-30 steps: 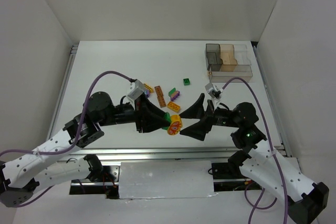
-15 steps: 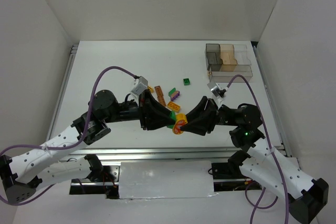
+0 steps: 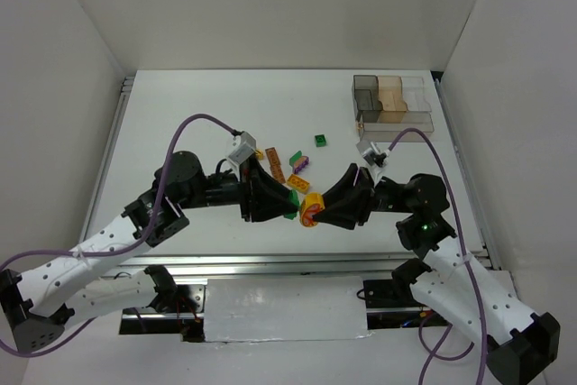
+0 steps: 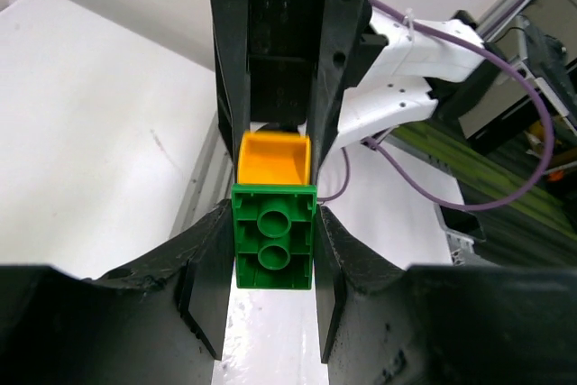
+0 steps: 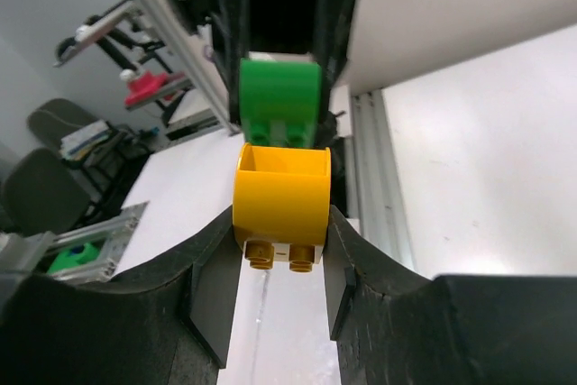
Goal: Sort the legos into containers by color
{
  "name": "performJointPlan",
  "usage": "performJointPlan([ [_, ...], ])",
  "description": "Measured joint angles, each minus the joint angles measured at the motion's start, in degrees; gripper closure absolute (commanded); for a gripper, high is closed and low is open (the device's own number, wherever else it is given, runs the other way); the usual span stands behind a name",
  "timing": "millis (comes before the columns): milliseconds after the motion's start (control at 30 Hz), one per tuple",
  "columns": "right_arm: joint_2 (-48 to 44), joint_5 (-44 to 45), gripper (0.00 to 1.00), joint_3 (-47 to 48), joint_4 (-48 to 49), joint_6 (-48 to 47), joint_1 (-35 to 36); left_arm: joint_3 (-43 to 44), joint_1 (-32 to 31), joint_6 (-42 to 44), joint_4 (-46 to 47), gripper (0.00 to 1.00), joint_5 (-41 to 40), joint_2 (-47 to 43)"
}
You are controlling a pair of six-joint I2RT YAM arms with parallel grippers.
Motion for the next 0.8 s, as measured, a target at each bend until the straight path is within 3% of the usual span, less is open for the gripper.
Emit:
performJointPlan([
  [267,0.72,-9.01,1.00,-0.61,1.05,-0.24,-10.73,0.13,4.55,0.83,-4.76,1.00,3.02,-3.30],
  [333,0.31,-7.37,1.00,0.09,-3.80,-2.97,-12.33,0.66,5.16,1.84,-7.39,1.00,2.21,-3.98],
  [400,-0.48,0.15,1.00,1.44,-10.60,-5.84,-14.27,3.08,5.42,2.93,-12.87,1.00,-1.38,-4.07],
  [533,3.39,25.97,1.00,8.52,-25.27,-7.06,-17.38,11.19,5.55,4.76,-25.90,1.00,-16.65,-3.08],
  [633,14.34,41.97,1.00,18.75,-33.81,-6.32,-21.16,12.37,6.21,5.11,-32.81,1.00,-28.61,-3.74],
  [800,36.24,56.28,1.00,35.10,-44.17,-5.60,-28.06,7.58,6.88,5.29,-40.19,1.00,-39.01,-6.03],
])
